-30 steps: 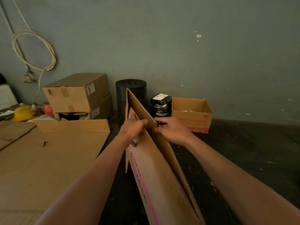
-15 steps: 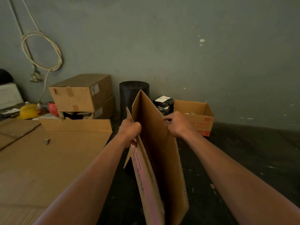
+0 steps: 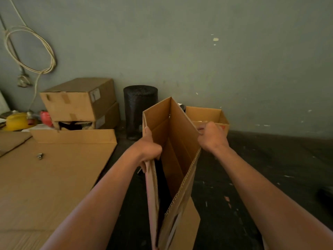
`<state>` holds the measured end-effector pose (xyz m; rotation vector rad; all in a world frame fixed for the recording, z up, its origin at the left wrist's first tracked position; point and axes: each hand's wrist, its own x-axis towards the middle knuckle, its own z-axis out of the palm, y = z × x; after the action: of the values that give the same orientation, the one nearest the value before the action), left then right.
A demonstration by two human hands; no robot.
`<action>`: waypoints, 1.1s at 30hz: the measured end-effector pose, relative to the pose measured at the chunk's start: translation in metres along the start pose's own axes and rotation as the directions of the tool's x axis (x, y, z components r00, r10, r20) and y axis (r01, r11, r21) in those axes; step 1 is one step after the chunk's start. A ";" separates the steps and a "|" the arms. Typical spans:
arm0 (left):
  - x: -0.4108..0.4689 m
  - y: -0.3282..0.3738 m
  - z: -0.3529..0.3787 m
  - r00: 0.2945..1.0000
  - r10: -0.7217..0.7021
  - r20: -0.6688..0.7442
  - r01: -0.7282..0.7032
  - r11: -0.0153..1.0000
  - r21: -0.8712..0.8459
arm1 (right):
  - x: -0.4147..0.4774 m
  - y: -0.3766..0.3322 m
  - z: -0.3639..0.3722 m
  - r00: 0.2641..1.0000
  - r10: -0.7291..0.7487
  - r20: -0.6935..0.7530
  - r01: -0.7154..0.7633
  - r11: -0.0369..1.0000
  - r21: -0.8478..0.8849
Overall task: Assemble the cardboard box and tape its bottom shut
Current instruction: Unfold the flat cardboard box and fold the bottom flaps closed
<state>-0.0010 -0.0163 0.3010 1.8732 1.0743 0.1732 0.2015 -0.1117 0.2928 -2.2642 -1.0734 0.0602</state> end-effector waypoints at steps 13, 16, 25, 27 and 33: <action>0.018 -0.016 0.002 0.958 0.183 -0.223 -0.209 0.972 -0.103 | 0.022 0.017 -0.005 0.973 0.072 0.217 -0.079 0.997 0.024; 0.022 -0.015 -0.008 0.952 0.171 -0.252 -0.204 0.973 -0.109 | 0.022 0.017 -0.010 0.976 0.074 0.204 -0.088 0.994 0.059; 0.054 -0.014 -0.048 0.922 0.080 -0.380 -0.114 0.991 -0.068 | 0.011 0.024 -0.038 0.967 0.058 0.250 -0.098 0.984 0.148; 0.056 -0.010 -0.052 0.910 0.079 -0.408 -0.118 0.990 -0.071 | 0.006 0.030 -0.041 0.967 0.042 0.249 -0.086 0.982 0.169; 0.056 -0.005 -0.049 0.939 0.049 -0.340 -0.102 0.985 -0.138 | -0.010 0.037 -0.034 0.976 0.038 0.212 -0.071 0.986 0.149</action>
<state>0.0040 0.0581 0.3072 1.7840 1.1790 0.6233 0.2298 -0.1543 0.2974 -2.1804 -1.0723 0.3995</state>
